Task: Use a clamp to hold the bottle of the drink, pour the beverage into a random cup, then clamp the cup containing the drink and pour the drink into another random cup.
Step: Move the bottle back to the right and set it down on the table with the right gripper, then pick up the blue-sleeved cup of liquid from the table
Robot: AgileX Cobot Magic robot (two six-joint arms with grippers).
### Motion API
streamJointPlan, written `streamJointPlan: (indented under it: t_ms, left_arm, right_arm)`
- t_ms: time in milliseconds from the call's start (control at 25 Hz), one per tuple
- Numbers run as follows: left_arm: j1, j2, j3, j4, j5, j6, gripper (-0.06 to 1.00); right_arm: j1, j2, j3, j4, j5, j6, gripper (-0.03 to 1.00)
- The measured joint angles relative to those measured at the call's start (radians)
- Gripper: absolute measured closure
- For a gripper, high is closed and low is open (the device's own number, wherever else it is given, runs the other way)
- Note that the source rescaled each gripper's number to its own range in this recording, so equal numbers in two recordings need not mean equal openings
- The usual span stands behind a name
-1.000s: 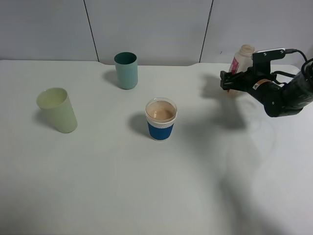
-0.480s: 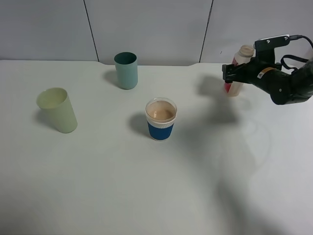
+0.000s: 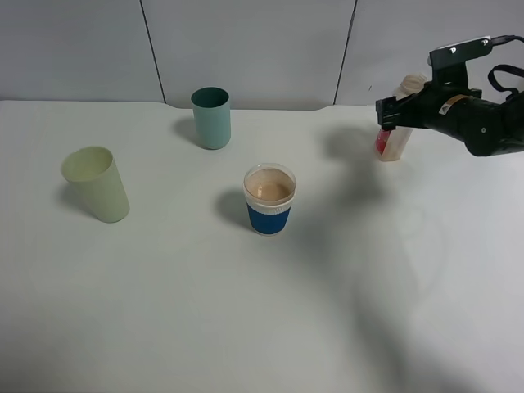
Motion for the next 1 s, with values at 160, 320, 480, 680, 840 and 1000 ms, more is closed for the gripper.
streamJointPlan:
  t_ms: [160,320,480,680,840,1000]
  left_arm:
    - [0.0,0.0,0.0,0.0,0.0,0.0,0.27]
    - [0.0,0.0,0.0,0.0,0.0,0.0,0.27]
    - [0.0,0.0,0.0,0.0,0.0,0.0,0.27]
    - [0.0,0.0,0.0,0.0,0.0,0.0,0.27]
    - [0.0,0.0,0.0,0.0,0.0,0.0,0.27]
    - [0.0,0.0,0.0,0.0,0.0,0.0,0.27]
  right_arm:
    - [0.003,-0.046,0.007,0.018,0.051,-0.037,0.15]
    - [0.003,-0.097,0.043,0.061,0.055,-0.092,0.15]
    - [0.003,-0.179,0.098,0.085,0.055,-0.149,0.15]
    - [0.008,-0.357,0.12,0.087,0.192,-0.147,0.15]
    - [0.008,-0.494,0.12,0.066,0.286,-0.121,0.15]
    - [0.008,-0.646,0.12,0.007,0.404,-0.052,0.15]
